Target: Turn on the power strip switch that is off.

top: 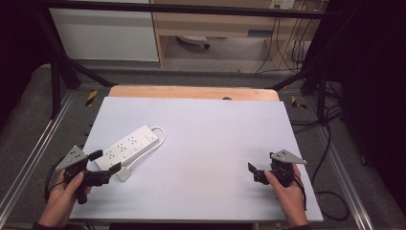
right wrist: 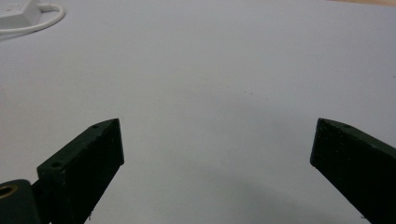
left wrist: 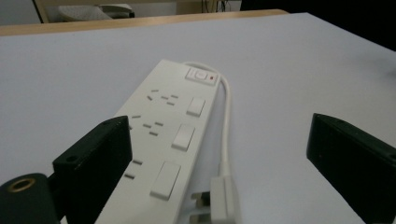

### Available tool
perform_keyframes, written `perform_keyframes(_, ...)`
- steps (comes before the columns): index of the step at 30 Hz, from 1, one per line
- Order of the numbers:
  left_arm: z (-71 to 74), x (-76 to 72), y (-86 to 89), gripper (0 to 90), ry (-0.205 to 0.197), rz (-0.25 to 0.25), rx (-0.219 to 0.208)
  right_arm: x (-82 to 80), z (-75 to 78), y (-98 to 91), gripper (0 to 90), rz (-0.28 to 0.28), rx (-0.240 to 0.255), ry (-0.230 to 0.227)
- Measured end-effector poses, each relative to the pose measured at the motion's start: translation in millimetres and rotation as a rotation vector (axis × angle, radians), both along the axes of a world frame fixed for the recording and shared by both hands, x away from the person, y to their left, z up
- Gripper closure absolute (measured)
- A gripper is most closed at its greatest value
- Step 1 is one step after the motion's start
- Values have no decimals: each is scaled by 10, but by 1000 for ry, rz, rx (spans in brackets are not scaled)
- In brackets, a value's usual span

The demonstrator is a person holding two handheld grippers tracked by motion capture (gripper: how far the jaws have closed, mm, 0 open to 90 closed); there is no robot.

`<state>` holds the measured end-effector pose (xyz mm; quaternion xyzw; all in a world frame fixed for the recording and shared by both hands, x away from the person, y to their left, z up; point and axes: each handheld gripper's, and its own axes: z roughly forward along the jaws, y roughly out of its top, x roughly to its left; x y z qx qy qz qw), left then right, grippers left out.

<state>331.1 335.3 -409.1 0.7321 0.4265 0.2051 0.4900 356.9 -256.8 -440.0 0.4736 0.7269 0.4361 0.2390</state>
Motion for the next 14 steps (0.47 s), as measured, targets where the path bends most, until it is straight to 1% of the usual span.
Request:
perform_keyframes(1,-19,-11,16,68,4,2,5,0,0,1,33,0,0,0)
perform_keyframes(4,-82,-52,69,69,21,14,56,-2,1,-2,32,0,-1,2)
perform_keyframes(6,-124,-83,116,73,37,23,77,1,-2,-6,32,0,-3,0)
perform_keyframes(11,-218,-168,201,82,77,36,100,4,-10,-1,31,-2,-12,3)
perform_keyframes(13,-228,-187,205,83,80,36,101,10,-24,3,31,-9,-31,9)
perform_keyframes(14,-232,-185,200,83,83,33,102,14,-37,5,31,-15,-42,22)
